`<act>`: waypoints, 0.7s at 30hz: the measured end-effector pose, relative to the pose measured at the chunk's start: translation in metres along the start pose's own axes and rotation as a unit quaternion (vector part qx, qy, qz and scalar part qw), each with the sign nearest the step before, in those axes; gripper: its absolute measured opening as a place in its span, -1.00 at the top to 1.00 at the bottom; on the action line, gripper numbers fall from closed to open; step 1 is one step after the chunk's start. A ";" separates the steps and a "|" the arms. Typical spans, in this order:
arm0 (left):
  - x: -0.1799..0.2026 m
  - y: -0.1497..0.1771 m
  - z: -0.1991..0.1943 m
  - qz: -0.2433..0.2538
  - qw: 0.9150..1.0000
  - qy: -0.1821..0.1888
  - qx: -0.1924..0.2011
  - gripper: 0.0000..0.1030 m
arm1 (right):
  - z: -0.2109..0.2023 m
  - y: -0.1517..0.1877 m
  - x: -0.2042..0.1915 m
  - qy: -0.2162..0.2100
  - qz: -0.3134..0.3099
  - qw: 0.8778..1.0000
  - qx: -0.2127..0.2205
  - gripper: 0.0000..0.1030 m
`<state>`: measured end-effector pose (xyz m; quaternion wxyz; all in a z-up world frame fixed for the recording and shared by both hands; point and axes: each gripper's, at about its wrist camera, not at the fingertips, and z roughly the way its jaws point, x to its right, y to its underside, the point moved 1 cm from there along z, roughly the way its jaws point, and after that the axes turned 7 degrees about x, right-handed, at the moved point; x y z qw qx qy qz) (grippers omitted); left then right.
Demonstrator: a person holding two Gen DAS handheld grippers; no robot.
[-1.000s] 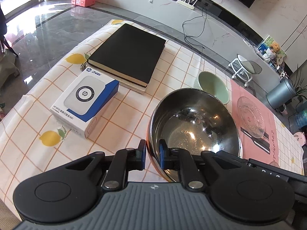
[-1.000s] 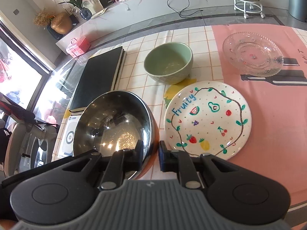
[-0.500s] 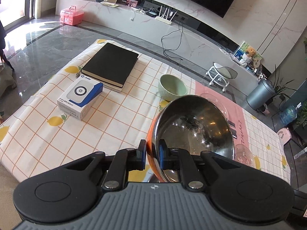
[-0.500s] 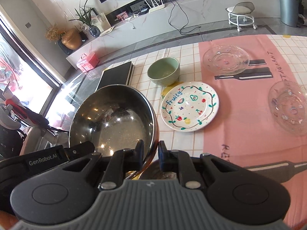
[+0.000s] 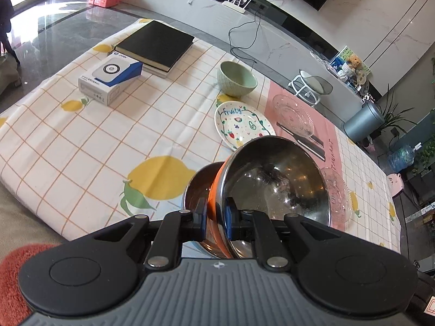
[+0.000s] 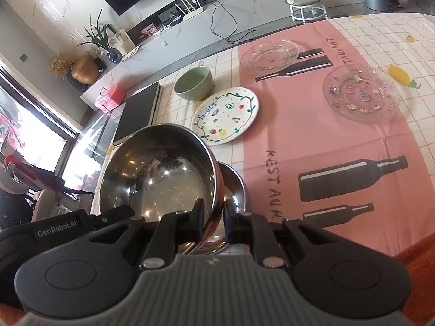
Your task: Organize plates and bowls
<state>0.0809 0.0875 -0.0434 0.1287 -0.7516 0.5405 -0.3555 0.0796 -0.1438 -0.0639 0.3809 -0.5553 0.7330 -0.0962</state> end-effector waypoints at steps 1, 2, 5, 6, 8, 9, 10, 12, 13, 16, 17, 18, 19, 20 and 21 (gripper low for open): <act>-0.001 0.002 0.002 -0.001 1.000 -0.002 -0.001 0.73 | 0.000 0.001 0.003 0.001 0.002 1.000 -0.001 0.76; -0.002 0.002 0.005 -0.002 1.000 -0.005 -0.003 0.73 | 0.002 0.001 0.004 0.002 0.003 1.000 -0.002 0.76; -0.005 0.002 0.014 -0.007 1.000 -0.010 -0.011 0.73 | 0.010 0.003 0.007 0.006 0.007 1.000 -0.007 0.76; -0.006 0.001 0.016 -0.007 1.000 -0.013 -0.013 0.73 | 0.013 0.003 0.007 0.008 0.006 1.000 -0.008 0.76; -0.007 0.001 0.021 -0.008 1.000 -0.015 -0.016 0.73 | 0.018 0.004 0.006 0.009 0.007 1.000 -0.011 0.76; -0.008 0.001 0.023 -0.009 1.000 -0.016 -0.018 0.73 | 0.021 0.004 0.006 0.010 0.008 1.000 -0.012 0.76; -0.008 0.001 0.025 -0.009 1.000 -0.017 -0.020 0.73 | 0.023 0.004 0.007 0.010 0.008 1.000 -0.013 0.76; -0.006 0.003 0.029 -0.002 1.000 -0.020 -0.024 0.73 | 0.027 0.004 0.007 0.013 0.007 1.000 -0.015 0.77; -0.005 0.004 0.031 0.003 0.999 -0.022 -0.025 0.73 | 0.028 0.004 0.007 0.015 0.006 1.000 -0.015 0.77; 0.000 0.005 0.032 0.025 0.999 -0.033 -0.023 0.73 | 0.032 0.004 0.005 0.020 -0.001 1.000 -0.015 0.77; 0.001 0.005 0.033 0.032 0.999 -0.037 -0.023 0.74 | 0.033 0.004 0.005 0.024 -0.006 1.000 -0.015 0.77; 0.003 0.005 0.034 0.041 0.998 -0.041 -0.023 0.74 | 0.035 0.004 0.004 0.027 -0.012 0.999 -0.014 0.77; 0.004 0.005 0.034 0.048 0.998 -0.045 -0.023 0.73 | 0.036 0.005 0.003 0.029 -0.015 0.999 -0.015 0.77; 0.005 0.006 0.034 0.053 0.997 -0.047 -0.021 0.73 | 0.037 0.005 0.002 0.030 -0.016 0.999 -0.017 0.77; 0.005 0.006 0.034 0.057 0.997 -0.049 -0.019 0.74 | 0.038 0.006 0.002 0.030 -0.017 0.999 -0.018 0.77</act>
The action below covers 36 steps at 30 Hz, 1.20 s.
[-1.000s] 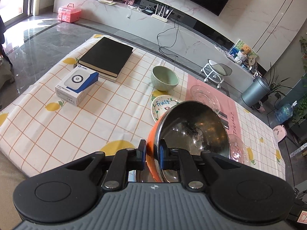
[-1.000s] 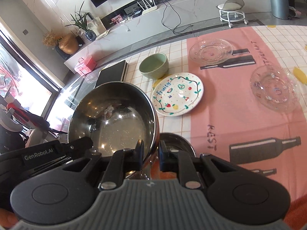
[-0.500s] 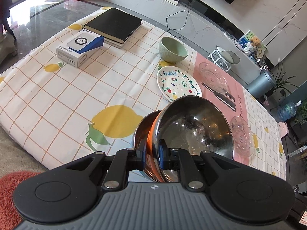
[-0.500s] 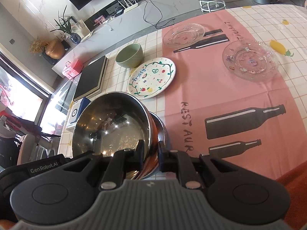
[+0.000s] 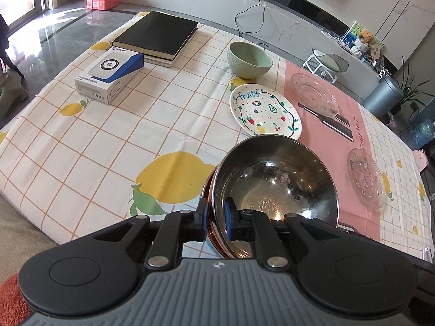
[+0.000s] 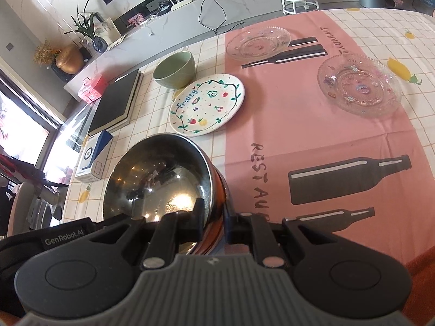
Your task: Organize plates and bowls
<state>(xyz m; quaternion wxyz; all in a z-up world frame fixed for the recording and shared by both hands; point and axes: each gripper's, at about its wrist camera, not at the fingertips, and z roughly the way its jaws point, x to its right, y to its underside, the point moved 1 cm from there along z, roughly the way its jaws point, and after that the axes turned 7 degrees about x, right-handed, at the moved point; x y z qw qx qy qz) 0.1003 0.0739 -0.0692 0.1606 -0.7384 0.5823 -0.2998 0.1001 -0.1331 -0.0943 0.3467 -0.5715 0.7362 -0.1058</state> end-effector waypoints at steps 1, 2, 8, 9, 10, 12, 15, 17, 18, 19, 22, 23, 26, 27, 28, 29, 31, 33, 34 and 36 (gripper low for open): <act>0.000 0.000 0.000 0.002 1.000 -0.001 0.001 0.74 | 0.002 0.000 0.000 0.000 -0.001 1.000 -0.003 0.77; 0.000 0.001 0.000 0.004 1.000 -0.002 0.001 0.76 | 0.003 0.000 0.000 0.001 -0.001 1.000 -0.005 0.77; 0.000 0.001 0.001 0.016 1.000 -0.009 -0.008 0.77 | 0.004 -0.003 -0.004 0.009 -0.013 1.000 -0.011 0.76; -0.001 0.001 0.001 0.014 1.000 -0.008 -0.009 0.77 | 0.004 -0.004 -0.006 0.010 -0.019 1.000 -0.012 0.76; -0.002 0.001 0.001 0.013 1.000 -0.008 -0.009 0.77 | 0.005 -0.004 -0.007 0.013 -0.025 1.000 -0.013 0.75; -0.003 0.000 0.001 0.011 1.000 -0.007 -0.009 0.77 | 0.005 -0.004 -0.009 0.013 -0.031 0.999 -0.012 0.73; -0.003 -0.001 0.000 0.010 1.000 -0.005 -0.009 0.77 | 0.006 -0.004 -0.008 0.012 -0.029 0.999 -0.015 0.72; -0.003 -0.002 -0.002 0.010 1.000 -0.003 -0.006 0.77 | 0.006 -0.005 -0.008 0.011 -0.028 0.999 -0.018 0.69; -0.003 -0.004 -0.003 0.008 1.000 -0.002 -0.005 0.77 | 0.005 -0.006 -0.008 0.010 -0.027 0.999 -0.019 0.68; -0.004 -0.005 -0.004 0.007 1.000 0.001 -0.004 0.77 | 0.004 -0.007 -0.008 0.010 -0.027 0.999 -0.017 0.68; -0.007 -0.006 -0.004 0.000 1.000 0.006 -0.004 0.77 | 0.002 -0.010 -0.007 0.007 -0.026 1.000 -0.011 0.68; -0.007 -0.007 -0.005 -0.003 1.000 0.008 -0.004 0.77 | 0.001 -0.010 -0.007 0.006 -0.026 1.000 -0.010 0.68; -0.008 -0.008 -0.006 -0.004 1.000 0.009 -0.002 0.77 | 0.000 -0.012 -0.006 0.004 -0.025 1.000 -0.004 0.69; -0.007 -0.008 -0.006 -0.003 1.000 0.009 -0.001 0.77 | 0.000 -0.013 -0.006 0.004 -0.025 1.000 -0.002 0.79; -0.007 -0.009 -0.005 -0.001 1.000 0.008 -0.002 0.80 | 0.000 -0.013 -0.005 0.007 -0.025 1.000 -0.001 0.81; -0.007 -0.009 -0.005 0.002 1.000 0.007 -0.002 0.86 | 0.001 -0.013 -0.005 0.008 -0.024 1.000 -0.001 0.88; -0.008 -0.010 -0.004 -0.001 1.000 0.009 -0.004 0.87 | 0.001 -0.013 -0.003 0.011 -0.022 1.000 0.001 0.96; -0.012 -0.012 -0.004 -0.015 1.000 0.014 -0.009 0.87 | 0.001 -0.014 -0.001 0.007 -0.011 1.000 -0.001 0.96; -0.013 -0.012 -0.005 -0.023 1.000 0.017 -0.012 0.87 | 0.001 -0.015 0.001 0.005 -0.007 1.000 -0.002 0.96; -0.015 -0.013 -0.007 -0.029 0.999 0.022 -0.013 0.87 | 0.000 -0.016 0.002 0.003 -0.001 1.000 -0.003 0.96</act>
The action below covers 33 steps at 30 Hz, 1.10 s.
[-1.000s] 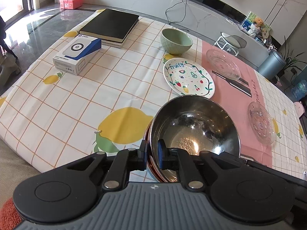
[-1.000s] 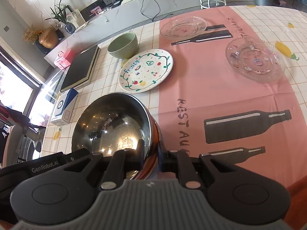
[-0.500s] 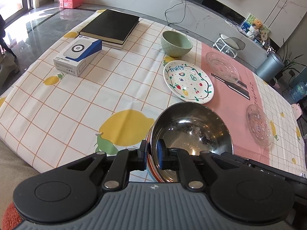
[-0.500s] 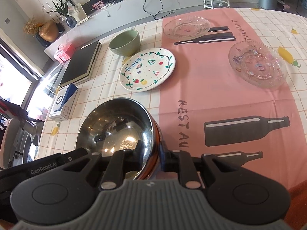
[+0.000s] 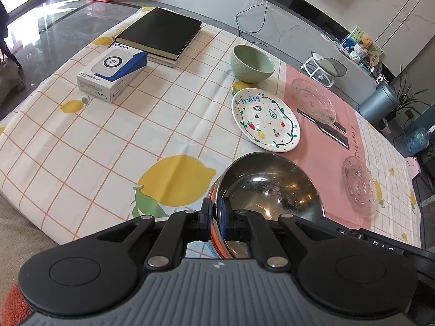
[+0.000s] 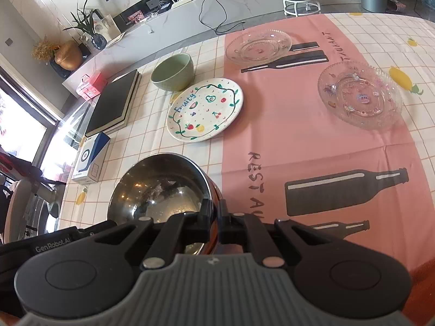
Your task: Organize plates and bowls
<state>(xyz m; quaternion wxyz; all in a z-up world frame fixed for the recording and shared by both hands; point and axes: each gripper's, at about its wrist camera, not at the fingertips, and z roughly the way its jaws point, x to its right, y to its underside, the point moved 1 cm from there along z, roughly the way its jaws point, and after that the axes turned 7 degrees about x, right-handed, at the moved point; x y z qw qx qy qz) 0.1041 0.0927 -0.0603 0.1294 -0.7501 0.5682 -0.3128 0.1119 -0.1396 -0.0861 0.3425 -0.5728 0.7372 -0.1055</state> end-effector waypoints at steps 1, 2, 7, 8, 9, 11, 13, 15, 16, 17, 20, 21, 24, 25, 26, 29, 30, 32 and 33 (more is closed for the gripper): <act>0.000 0.000 -0.001 -0.002 1.000 0.001 -0.001 0.88 | -0.001 -0.001 0.001 -0.001 0.003 1.000 0.001 0.96; 0.000 0.000 -0.001 -0.002 1.000 0.002 -0.002 0.88 | -0.001 -0.001 0.001 -0.002 0.004 1.000 0.002 0.96; -0.001 0.001 0.001 -0.003 1.000 0.001 -0.003 0.87 | -0.002 0.000 -0.002 0.001 -0.001 1.000 0.005 0.95; -0.001 0.000 0.000 -0.004 1.000 0.005 -0.003 0.85 | -0.003 0.000 -0.002 0.000 -0.001 1.000 0.005 0.95; -0.001 0.000 -0.001 -0.005 1.000 0.005 0.000 0.83 | -0.003 -0.001 -0.002 -0.001 -0.001 1.000 0.005 0.92; 0.000 -0.003 -0.006 0.004 1.000 -0.002 0.015 0.71 | -0.005 -0.001 -0.001 -0.008 0.002 1.000 0.006 0.85; 0.001 -0.008 -0.010 0.015 1.000 -0.003 0.024 0.67 | -0.007 -0.002 -0.004 -0.010 -0.007 1.000 0.009 0.81; 0.002 -0.014 -0.013 0.018 0.999 0.005 0.026 0.66 | -0.008 -0.004 -0.005 -0.013 -0.013 1.000 0.012 0.80; 0.003 -0.017 -0.014 0.022 0.999 0.009 0.026 0.64 | -0.008 -0.005 -0.006 -0.013 -0.015 1.000 0.011 0.80; 0.005 -0.021 -0.015 0.029 0.999 0.011 0.028 0.61 | -0.008 -0.007 -0.006 -0.013 -0.017 1.000 0.011 0.80; 0.015 -0.032 -0.020 0.062 0.997 0.013 0.037 0.55 | -0.009 -0.015 -0.012 -0.016 -0.036 0.999 0.013 0.76; 0.018 -0.037 -0.020 0.070 0.997 0.017 0.039 0.55 | -0.009 -0.019 -0.014 -0.014 -0.044 0.999 0.016 0.69; 0.024 -0.050 -0.018 0.081 0.995 0.034 0.039 0.55 | -0.007 -0.031 -0.022 -0.010 -0.068 0.997 0.023 0.66; 0.026 -0.055 -0.017 0.085 0.995 0.037 0.040 0.55 | -0.005 -0.036 -0.025 -0.010 -0.074 0.997 0.022 0.66; 0.028 -0.060 -0.015 0.090 0.994 0.039 0.042 0.55 | -0.003 -0.041 -0.027 -0.013 -0.077 0.997 0.020 0.66; 0.035 -0.073 -0.009 0.109 0.992 0.045 0.048 0.55 | 0.004 -0.054 -0.034 -0.014 -0.088 0.996 0.018 0.66; 0.036 -0.078 -0.007 0.112 0.991 0.048 0.049 0.55 | 0.007 -0.060 -0.037 -0.013 -0.093 0.995 0.020 0.66; 0.039 -0.088 0.001 0.117 0.991 0.050 0.051 0.54 | 0.013 -0.069 -0.043 -0.012 -0.102 0.994 0.024 0.66; 0.040 -0.093 0.004 0.119 0.990 0.048 0.053 0.53 | 0.017 -0.075 -0.045 -0.011 -0.107 0.994 0.027 0.66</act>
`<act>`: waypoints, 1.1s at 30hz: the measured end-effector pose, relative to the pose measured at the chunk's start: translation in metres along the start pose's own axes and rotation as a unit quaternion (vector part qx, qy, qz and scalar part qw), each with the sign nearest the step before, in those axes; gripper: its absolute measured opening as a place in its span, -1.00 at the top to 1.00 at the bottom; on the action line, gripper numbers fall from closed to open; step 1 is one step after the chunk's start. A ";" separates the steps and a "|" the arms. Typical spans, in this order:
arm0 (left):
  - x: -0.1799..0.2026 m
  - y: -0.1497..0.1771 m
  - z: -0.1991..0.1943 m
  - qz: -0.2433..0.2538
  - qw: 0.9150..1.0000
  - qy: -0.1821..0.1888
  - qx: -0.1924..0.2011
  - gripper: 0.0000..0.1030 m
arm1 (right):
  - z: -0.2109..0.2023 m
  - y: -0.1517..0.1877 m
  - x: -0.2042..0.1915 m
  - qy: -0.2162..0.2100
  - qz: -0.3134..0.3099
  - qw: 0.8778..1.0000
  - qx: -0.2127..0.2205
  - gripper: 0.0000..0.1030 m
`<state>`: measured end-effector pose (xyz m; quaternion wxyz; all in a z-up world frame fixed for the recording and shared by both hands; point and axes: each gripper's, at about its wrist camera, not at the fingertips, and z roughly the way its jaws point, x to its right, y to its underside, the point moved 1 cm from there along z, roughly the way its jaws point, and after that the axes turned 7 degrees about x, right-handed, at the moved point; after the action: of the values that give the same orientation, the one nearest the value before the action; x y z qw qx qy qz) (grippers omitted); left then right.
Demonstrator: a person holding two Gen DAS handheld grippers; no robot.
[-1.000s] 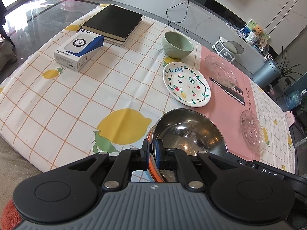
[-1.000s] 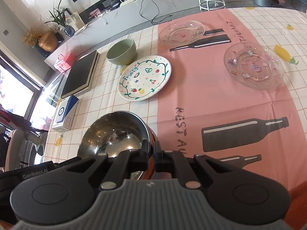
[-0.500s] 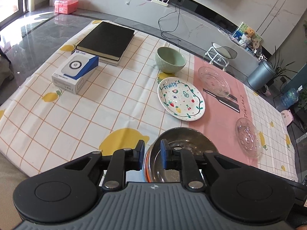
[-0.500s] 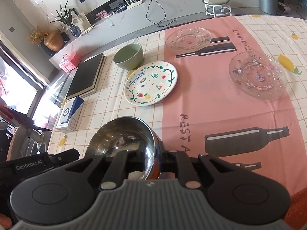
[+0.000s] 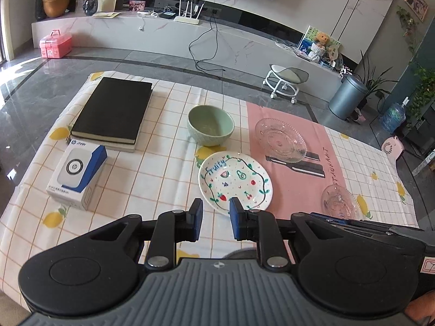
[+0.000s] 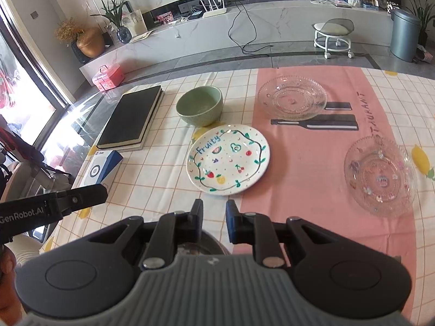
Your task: Organize plates and bowls
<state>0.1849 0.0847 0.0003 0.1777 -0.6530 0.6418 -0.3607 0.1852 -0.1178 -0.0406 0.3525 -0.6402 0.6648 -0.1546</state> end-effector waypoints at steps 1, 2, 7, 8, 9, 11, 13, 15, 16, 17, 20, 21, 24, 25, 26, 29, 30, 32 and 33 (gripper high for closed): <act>-0.001 -0.005 0.005 0.004 1.000 -0.003 0.002 0.52 | 0.005 -0.006 -0.001 0.001 -0.005 1.000 0.002 0.66; -0.002 -0.009 0.010 0.008 1.000 -0.004 0.004 0.50 | 0.010 -0.011 -0.002 0.003 -0.010 1.000 0.004 0.66; -0.011 -0.031 0.038 0.014 1.000 -0.007 0.008 0.37 | 0.039 -0.035 -0.010 0.012 -0.040 0.999 0.008 0.65; -0.013 -0.036 0.045 0.013 1.000 -0.009 0.011 0.36 | 0.046 -0.040 -0.011 0.011 -0.044 0.999 0.006 0.65; -0.017 -0.040 0.051 0.012 1.000 -0.013 0.013 0.36 | 0.052 -0.044 -0.012 0.009 -0.046 0.999 0.005 0.65; -0.023 -0.049 0.066 0.007 1.000 -0.015 0.013 0.35 | 0.067 -0.055 -0.012 0.009 -0.050 0.999 0.003 0.65; -0.032 -0.059 0.081 -0.008 1.000 -0.007 0.009 0.35 | 0.085 -0.067 -0.011 0.010 -0.054 0.998 -0.002 0.65; -0.040 -0.069 0.098 -0.020 1.000 0.004 0.008 0.35 | 0.103 -0.079 -0.009 0.011 -0.055 0.998 -0.009 0.65; -0.043 -0.072 0.105 -0.022 1.000 0.006 0.009 0.35 | 0.114 -0.086 -0.007 0.013 -0.050 0.999 -0.014 0.65; -0.046 -0.076 0.114 -0.023 1.000 0.006 0.007 0.35 | 0.122 -0.091 -0.006 0.012 -0.047 0.999 -0.021 0.64; -0.057 -0.085 0.141 -0.040 0.999 0.010 -0.009 0.35 | 0.153 -0.107 -0.002 0.003 -0.024 0.999 -0.047 0.64; -0.060 -0.087 0.150 -0.052 0.998 0.015 -0.018 0.35 | 0.162 -0.111 -0.001 -0.001 -0.015 0.998 -0.056 0.64; -0.068 -0.091 0.176 -0.078 0.996 0.031 -0.039 0.34 | 0.186 -0.124 0.001 -0.006 -0.002 0.998 -0.070 0.64; -0.070 -0.091 0.184 -0.084 0.995 0.031 -0.047 0.34 | 0.194 -0.126 -0.001 0.002 -0.007 0.997 -0.072 0.64; -0.071 -0.092 0.192 -0.087 0.994 0.029 -0.053 0.34 | 0.200 -0.129 -0.001 0.009 -0.009 0.997 -0.073 0.64; -0.075 -0.089 0.213 -0.098 0.992 0.022 -0.072 0.34 | 0.219 -0.133 -0.003 0.020 -0.016 0.996 -0.083 0.64; -0.075 -0.088 0.218 -0.100 0.992 0.022 -0.076 0.34 | 0.223 -0.134 -0.003 0.024 -0.017 0.996 -0.083 0.64; -0.074 -0.085 0.226 -0.096 0.992 0.022 -0.081 0.34 | 0.234 -0.136 -0.002 0.029 -0.016 0.996 -0.087 0.64; -0.073 -0.084 0.229 -0.094 0.992 0.020 -0.082 0.34 | 0.239 -0.137 -0.001 0.032 -0.012 0.995 -0.089 0.64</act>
<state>0.4109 0.1124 -0.1139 0.0761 -0.7154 0.6084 -0.3350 0.4459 -0.0763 -0.1189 0.2711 -0.6720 0.6787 -0.1195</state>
